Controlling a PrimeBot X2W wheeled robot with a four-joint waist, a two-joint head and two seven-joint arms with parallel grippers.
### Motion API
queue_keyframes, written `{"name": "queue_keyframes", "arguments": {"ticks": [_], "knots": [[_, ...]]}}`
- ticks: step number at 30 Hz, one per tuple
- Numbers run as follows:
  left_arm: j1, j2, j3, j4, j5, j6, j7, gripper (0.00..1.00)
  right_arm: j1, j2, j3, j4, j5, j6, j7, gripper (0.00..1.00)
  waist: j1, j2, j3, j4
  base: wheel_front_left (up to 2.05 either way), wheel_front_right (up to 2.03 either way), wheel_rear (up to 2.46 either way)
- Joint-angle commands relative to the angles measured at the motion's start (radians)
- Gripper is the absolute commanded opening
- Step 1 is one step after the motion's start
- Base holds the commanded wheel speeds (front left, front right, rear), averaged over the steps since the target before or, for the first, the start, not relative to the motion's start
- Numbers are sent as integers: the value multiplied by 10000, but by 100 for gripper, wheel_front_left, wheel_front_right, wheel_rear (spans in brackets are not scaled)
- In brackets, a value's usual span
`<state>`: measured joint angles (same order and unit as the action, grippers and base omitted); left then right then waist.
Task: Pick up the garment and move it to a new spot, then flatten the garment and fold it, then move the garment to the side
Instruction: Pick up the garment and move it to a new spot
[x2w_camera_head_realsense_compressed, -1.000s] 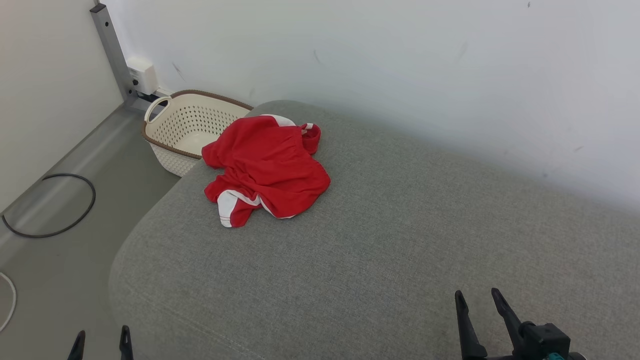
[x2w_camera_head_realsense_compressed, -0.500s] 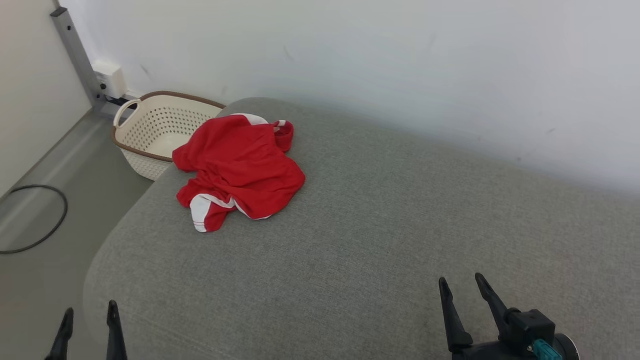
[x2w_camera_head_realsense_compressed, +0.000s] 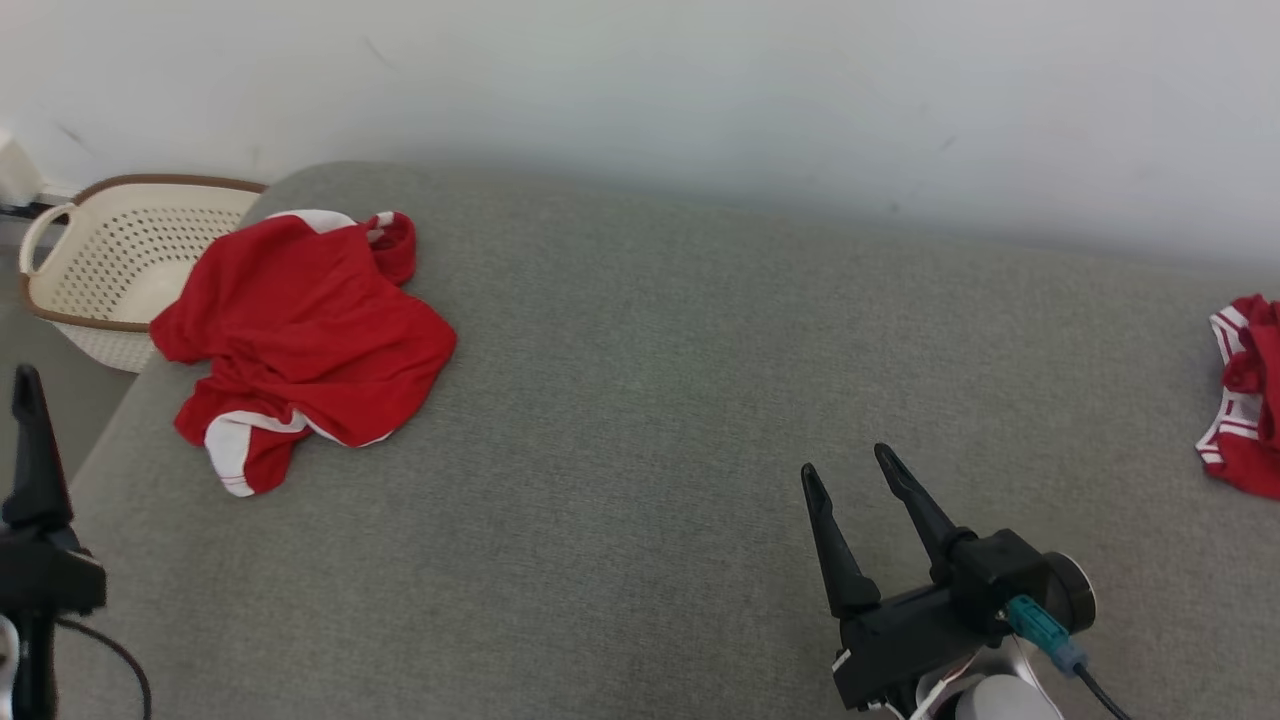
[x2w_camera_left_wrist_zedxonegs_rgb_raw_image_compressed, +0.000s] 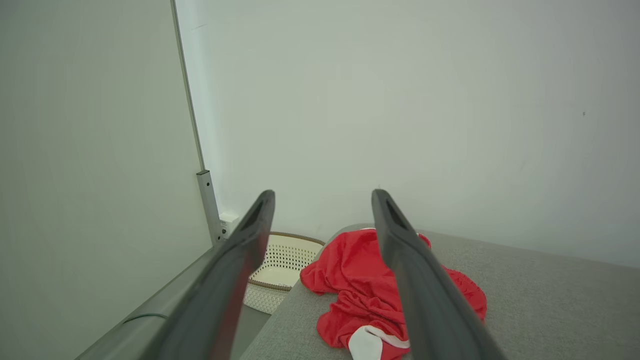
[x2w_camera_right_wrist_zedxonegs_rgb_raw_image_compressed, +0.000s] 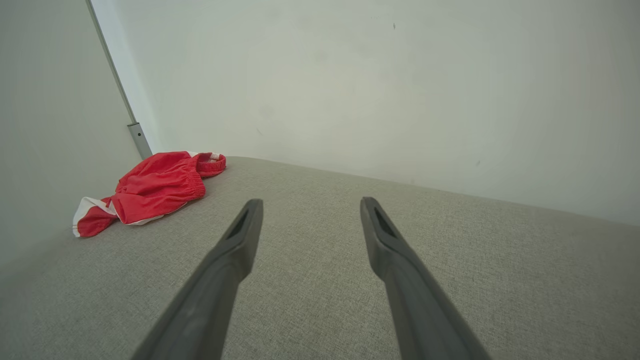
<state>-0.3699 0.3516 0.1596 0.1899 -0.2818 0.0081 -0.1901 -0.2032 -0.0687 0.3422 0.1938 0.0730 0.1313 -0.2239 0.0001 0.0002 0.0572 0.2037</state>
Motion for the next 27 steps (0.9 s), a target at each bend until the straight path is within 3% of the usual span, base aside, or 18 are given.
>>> {"name": "queue_keyframes", "arguments": {"ticks": [1, 7, 12, 21, 27], "knots": [[-269, 85, 45, 153, -201, -97, 80, 100, -187, -49, 39, -10, 82, -10, -53, 100, -1, -2, 926, -964, 0, 0, 0], [-2137, 859, -62, 1562, -706, -863, 611, 100, -734, -73, 142, -30, 17, -10, -161, 100, -1, -2, 1639, -1675, 0, 0, 0], [-3443, 1463, -354, 2855, -940, -1193, 935, 100, -1086, -38, 238, 13, -1, -10, -243, 100, -1, -2, 2149, -2194, 0, 0, 0], [-5009, 2102, -1299, 4925, -1478, -1365, 1641, 100, -1518, 30, 359, 38, -22, -10, -343, 100, -1, -2, 2622, -2817, 0, 0, 0], [-5398, 2442, -2421, 5967, -2281, -1367, 2537, 100, -1585, 73, 484, 130, -4, -10, -395, 100, -1, -2, 2568, -3032, 0, 0, 0]]}}
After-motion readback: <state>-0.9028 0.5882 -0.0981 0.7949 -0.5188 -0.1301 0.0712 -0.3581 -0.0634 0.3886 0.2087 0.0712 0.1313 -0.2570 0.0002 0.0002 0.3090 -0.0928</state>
